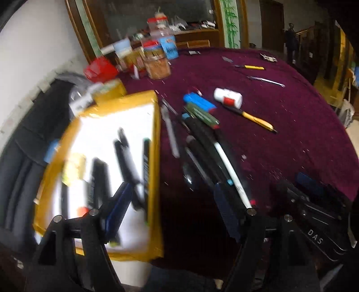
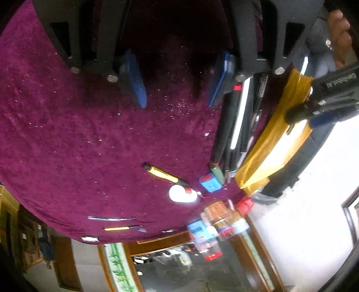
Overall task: Organize rigid objects
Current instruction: 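Move both tools back over the pile of pens and markers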
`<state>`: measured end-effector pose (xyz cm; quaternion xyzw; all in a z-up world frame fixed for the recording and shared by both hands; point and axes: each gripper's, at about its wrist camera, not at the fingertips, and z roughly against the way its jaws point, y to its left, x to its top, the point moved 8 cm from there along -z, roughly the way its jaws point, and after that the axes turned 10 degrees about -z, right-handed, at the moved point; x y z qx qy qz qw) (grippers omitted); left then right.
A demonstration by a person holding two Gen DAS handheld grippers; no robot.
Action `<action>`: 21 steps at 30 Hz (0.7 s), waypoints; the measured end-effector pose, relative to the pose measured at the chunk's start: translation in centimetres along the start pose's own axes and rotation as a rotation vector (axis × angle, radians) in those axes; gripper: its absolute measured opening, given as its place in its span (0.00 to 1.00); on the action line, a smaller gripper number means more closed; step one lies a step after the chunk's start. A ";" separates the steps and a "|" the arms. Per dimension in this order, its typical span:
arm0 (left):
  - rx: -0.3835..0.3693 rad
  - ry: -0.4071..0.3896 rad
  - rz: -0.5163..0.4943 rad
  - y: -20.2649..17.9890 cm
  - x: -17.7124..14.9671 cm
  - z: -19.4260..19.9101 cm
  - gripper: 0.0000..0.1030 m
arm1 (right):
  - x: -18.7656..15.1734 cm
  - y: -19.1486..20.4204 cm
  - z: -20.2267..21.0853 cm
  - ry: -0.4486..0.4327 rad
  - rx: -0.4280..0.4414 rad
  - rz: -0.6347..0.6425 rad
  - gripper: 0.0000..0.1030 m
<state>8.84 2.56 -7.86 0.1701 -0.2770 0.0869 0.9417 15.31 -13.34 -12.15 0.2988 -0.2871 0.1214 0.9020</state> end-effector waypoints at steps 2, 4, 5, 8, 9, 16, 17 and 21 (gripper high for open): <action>-0.036 0.017 0.013 -0.3 -0.7 -0.4 0.73 | -0.3 0.3 0.1 -0.007 0.016 0.028 0.60; -0.054 0.005 0.027 -0.4 -1.1 -0.6 0.73 | -0.6 0.5 0.1 -0.012 -0.001 0.057 0.60; -0.046 -0.008 0.040 -0.2 -1.2 -0.5 0.73 | -0.7 0.6 0.2 -0.015 -0.014 0.072 0.60; -0.044 -0.026 0.072 0.6 -1.6 -0.1 0.73 | -0.8 0.7 0.3 -0.015 -0.031 0.055 0.60; -0.047 -0.029 0.075 0.7 -1.6 0.1 0.73 | -0.7 0.9 0.3 -0.009 -0.031 0.053 0.58; -0.047 -0.038 0.088 1.7 -2.0 0.9 0.73 | -0.9 3.7 -1.0 0.073 0.077 0.069 0.35; -0.058 -0.036 0.083 1.6 -2.1 0.8 0.73 | -0.7 4.1 -1.3 0.083 0.088 0.070 0.33; -0.079 -0.050 0.090 1.8 -2.3 0.9 0.73 | 0.3 5.1 -3.0 0.137 0.072 0.090 0.28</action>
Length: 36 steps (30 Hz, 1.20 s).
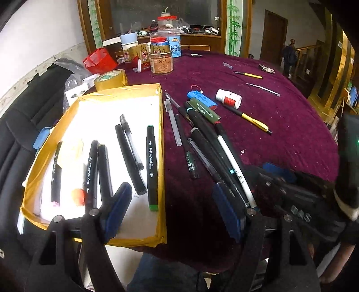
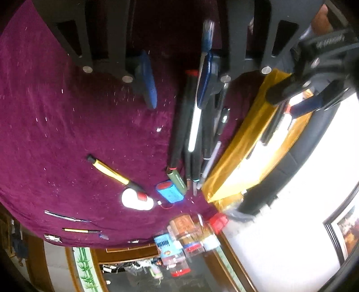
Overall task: Organize rigid objects
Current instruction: 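Move both tools back over the pile of pens and markers, then grasp a black marker with the right tool while the left tool grasps a white pen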
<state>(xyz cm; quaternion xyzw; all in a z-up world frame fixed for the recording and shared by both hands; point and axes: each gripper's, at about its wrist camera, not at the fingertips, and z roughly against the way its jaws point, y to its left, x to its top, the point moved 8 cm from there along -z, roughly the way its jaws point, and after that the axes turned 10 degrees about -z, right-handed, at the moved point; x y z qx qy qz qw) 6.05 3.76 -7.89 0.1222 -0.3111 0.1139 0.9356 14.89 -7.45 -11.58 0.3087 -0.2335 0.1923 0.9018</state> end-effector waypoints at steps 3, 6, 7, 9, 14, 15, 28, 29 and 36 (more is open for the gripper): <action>0.030 -0.028 0.023 0.9 0.1 0.3 0.73 | 0.4 -0.1 -1.0 0.040 -0.025 0.006 0.18; 0.007 -0.049 0.053 1.5 0.1 0.6 0.73 | 0.5 0.3 -1.2 0.049 -0.031 0.030 0.18; -0.004 -0.048 0.057 1.5 0.1 0.5 0.73 | 0.5 0.5 -1.2 0.052 -0.034 0.036 0.18; -0.041 -0.038 0.080 1.6 -0.1 0.2 0.73 | 0.4 0.9 -1.4 0.063 -0.039 0.050 0.18; -0.094 -0.013 0.146 2.2 -0.5 -0.3 0.72 | 0.7 1.7 -2.7 0.090 -0.070 0.081 0.18; -0.101 -0.010 0.152 2.2 -0.6 -0.2 0.72 | 1.0 1.7 -2.8 0.086 -0.088 0.091 0.18; -0.197 0.021 0.096 -1.0 0.0 0.3 0.62 | -0.4 -4.5 1.9 -0.007 -0.216 0.012 0.13; -0.205 0.014 0.076 -1.8 0.3 0.5 0.62 | -0.4 -5.0 2.4 -0.016 -0.218 -0.004 0.13; -0.260 0.045 -0.007 -6.0 2.1 -0.8 0.55 | -0.8 -6.0 3.4 -0.069 -0.165 -0.044 0.13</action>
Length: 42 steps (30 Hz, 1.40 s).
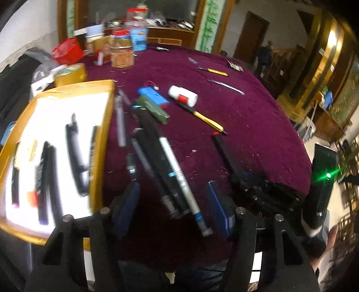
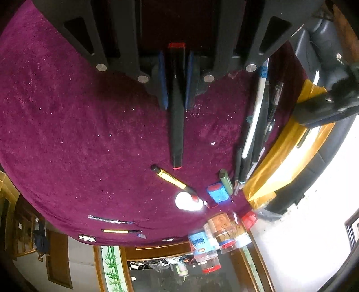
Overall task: Organize rigid objects
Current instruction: 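Grasp a black marker with the right tool while the left tool grasps a white pen, then carry the black marker and white pen into the tray and open both tools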
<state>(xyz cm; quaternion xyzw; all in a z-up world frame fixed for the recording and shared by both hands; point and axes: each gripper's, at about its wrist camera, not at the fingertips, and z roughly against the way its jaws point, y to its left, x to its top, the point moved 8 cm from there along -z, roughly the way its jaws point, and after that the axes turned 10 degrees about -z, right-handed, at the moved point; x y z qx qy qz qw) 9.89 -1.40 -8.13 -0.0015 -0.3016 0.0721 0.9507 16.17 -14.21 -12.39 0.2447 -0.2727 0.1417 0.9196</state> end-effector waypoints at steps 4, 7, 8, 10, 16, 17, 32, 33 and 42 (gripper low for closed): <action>-0.030 0.097 0.022 -0.7 0.4 -2.7 0.32 | -0.1 -0.1 0.1 -0.013 0.016 -0.007 0.13; -0.028 0.118 0.001 -1.6 0.6 -3.5 0.31 | -0.1 0.0 0.0 -0.017 0.023 -0.010 0.13; -0.028 0.134 0.001 -1.7 0.4 -3.8 0.30 | -0.1 0.0 0.1 -0.018 0.026 -0.014 0.13; -0.010 0.174 0.003 -1.7 0.1 -4.6 0.19 | -0.2 -0.1 0.1 -0.021 0.030 -0.018 0.13; 0.003 0.240 0.005 -1.9 -0.2 -6.6 0.11 | -0.2 -0.2 0.2 -0.026 0.040 -0.029 0.13; 0.018 0.240 0.002 -1.8 -0.1 -6.5 0.10 | -0.2 -0.3 0.2 -0.026 0.042 -0.030 0.13; -0.015 0.211 -0.057 -2.2 -0.8 -6.0 0.10 | -0.4 0.0 0.3 -0.036 0.013 -0.027 0.13; -0.021 0.197 -0.041 -2.0 -0.8 -5.9 0.07 | -0.4 0.0 0.2 -0.040 0.010 -0.025 0.13; -0.094 0.118 -0.039 -2.8 -0.7 -4.2 0.05 | -0.7 0.9 2.1 -0.141 0.005 -0.017 0.13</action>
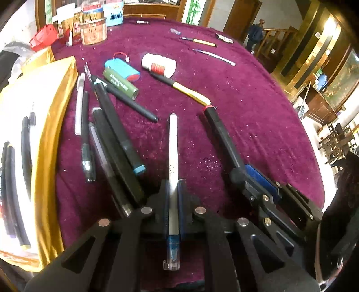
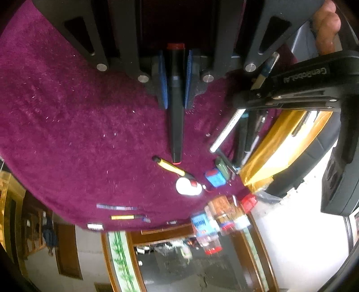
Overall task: Organize rigid objects
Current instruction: 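Carry the black marker and white pen into the tray and open both tools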
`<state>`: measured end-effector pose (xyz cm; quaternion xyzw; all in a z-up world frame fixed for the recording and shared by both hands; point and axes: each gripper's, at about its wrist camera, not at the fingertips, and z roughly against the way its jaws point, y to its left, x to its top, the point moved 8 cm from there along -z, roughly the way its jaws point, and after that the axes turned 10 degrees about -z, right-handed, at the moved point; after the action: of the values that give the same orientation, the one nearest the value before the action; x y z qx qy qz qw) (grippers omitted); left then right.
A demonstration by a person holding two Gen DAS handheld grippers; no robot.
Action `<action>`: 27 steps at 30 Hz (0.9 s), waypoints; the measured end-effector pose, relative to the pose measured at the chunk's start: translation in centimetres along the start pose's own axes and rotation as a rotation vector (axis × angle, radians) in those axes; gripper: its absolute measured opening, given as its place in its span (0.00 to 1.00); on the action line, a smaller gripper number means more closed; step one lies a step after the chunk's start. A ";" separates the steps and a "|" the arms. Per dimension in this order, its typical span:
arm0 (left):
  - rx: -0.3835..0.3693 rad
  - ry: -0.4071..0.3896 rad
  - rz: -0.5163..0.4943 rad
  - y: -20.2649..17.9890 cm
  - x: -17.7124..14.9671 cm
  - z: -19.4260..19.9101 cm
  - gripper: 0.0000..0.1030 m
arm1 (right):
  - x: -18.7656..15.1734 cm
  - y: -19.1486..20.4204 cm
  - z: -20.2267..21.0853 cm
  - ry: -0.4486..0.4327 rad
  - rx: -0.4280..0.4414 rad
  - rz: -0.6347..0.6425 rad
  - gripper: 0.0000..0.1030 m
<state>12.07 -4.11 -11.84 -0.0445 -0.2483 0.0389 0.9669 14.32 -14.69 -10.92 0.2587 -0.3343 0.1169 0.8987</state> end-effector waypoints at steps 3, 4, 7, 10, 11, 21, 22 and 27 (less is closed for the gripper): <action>-0.037 -0.036 0.029 0.4 0.1 1.3 0.05 | 0.4 0.8 0.7 -0.020 0.037 -0.013 0.13; -0.038 -0.058 0.038 0.7 0.2 2.1 0.05 | 0.6 1.3 1.0 -0.022 0.058 -0.018 0.13; -0.041 -0.115 0.071 2.4 0.5 4.5 0.05 | 1.0 3.5 1.4 -0.019 0.114 -0.005 0.13; -0.032 -0.160 0.116 5.2 0.4 7.2 0.05 | 1.1 6.7 1.3 -0.005 0.175 0.027 0.13; -0.026 -0.175 0.131 6.3 0.3 8.2 0.05 | 1.0 7.7 1.2 0.001 0.198 0.033 0.13; 0.116 -0.240 0.300 17.5 -3.1 14.2 0.05 | -1.4 18.9 -2.3 0.106 0.339 0.198 0.13; 0.128 -0.238 0.308 18.2 -3.4 14.4 0.05 | -1.6 19.3 -2.8 0.114 0.340 0.206 0.13; 0.174 -0.178 0.359 21.7 -5.8 13.5 0.05 | -2.6 21.5 -5.3 0.169 0.328 0.235 0.13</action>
<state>-0.65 17.78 -5.09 -0.0008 -0.3167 0.2357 0.9188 7.01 6.11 -7.69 0.3499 -0.2622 0.2950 0.8496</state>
